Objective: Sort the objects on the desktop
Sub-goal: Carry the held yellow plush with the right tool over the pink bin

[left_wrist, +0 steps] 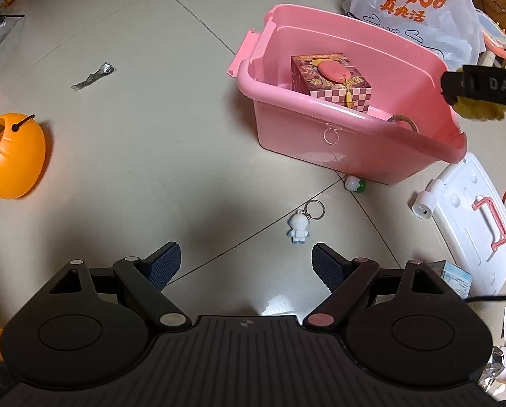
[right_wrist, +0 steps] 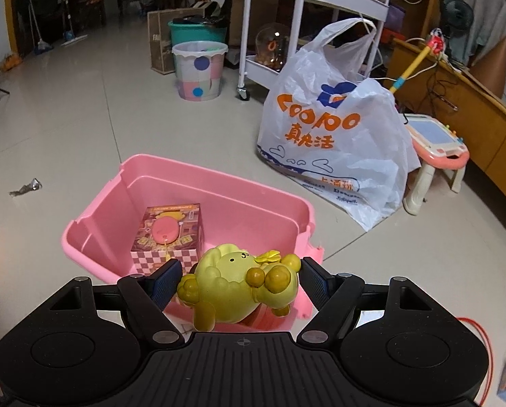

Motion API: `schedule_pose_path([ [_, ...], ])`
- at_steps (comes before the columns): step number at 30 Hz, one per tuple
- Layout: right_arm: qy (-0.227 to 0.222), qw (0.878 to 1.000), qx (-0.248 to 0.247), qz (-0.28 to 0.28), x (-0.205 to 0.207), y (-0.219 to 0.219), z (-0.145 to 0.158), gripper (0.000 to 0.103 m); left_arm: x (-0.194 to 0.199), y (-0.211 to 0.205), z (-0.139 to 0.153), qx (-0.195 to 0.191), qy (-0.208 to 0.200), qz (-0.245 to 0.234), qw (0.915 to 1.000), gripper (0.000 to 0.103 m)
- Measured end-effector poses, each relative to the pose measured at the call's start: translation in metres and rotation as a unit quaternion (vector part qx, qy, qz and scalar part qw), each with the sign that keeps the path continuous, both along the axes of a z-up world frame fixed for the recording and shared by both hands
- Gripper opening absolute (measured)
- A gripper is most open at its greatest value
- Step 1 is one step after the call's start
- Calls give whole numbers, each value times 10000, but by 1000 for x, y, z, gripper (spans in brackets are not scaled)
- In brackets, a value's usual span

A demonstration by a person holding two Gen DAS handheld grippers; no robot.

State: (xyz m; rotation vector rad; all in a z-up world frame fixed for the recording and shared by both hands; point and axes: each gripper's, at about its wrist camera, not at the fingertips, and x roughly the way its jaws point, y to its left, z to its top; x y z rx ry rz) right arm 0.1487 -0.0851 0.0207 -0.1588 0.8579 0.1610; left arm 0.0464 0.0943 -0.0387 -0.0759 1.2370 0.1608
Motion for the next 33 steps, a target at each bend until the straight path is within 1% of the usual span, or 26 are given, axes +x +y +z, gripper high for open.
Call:
schedule_pose_path([
  [19,434,9978,-337,362,53,18,-48,72,10,-7,-6,27,-211,-183,9996,87],
  [23,557,9966,-418,450,62,23,-60,72,13,-9,-8,-25,-212,-225,9995,87],
  [28,723,9950,-479,492,71,29,-73,72,15,-11,-11,3,-189,-268,9995,87],
  [33,903,9932,-494,541,76,34,-86,72,17,-11,-16,-45,-111,-229,9997,87],
])
